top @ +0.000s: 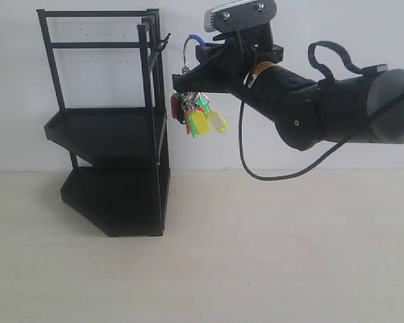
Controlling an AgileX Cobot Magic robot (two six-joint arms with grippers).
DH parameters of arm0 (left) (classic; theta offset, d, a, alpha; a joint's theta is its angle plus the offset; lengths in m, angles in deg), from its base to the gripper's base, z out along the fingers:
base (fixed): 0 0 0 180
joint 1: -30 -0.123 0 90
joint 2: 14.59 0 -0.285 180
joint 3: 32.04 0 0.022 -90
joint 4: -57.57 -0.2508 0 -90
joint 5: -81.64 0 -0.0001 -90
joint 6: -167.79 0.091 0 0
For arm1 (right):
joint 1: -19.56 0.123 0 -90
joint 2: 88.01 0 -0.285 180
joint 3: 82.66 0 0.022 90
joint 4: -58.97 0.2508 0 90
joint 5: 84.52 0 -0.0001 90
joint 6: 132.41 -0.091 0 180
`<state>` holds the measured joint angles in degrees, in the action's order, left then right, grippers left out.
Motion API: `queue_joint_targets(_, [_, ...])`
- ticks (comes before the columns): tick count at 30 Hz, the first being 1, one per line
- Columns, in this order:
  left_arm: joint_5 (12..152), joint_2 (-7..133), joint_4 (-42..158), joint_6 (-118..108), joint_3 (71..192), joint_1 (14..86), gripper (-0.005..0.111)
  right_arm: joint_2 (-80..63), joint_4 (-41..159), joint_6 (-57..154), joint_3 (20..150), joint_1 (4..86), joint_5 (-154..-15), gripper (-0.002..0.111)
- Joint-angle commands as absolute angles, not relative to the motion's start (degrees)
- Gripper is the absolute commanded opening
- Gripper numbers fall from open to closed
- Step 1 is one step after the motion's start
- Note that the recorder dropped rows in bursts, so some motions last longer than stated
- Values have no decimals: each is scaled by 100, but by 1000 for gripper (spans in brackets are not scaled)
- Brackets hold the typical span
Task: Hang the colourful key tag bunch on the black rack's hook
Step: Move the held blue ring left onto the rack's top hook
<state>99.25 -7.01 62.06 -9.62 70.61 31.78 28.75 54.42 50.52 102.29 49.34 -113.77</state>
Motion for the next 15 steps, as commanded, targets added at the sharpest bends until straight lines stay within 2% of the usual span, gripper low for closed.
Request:
queue_joint_targets(1, [9861,-680,6217,-960,7075,3159,4,2848,5305,5118,10592,4979,-11106,0])
queue_joint_targets(15, [9861,-680,6217,-960,7075,3159,4,2848,5305,5893,10941,5214,-10603,0])
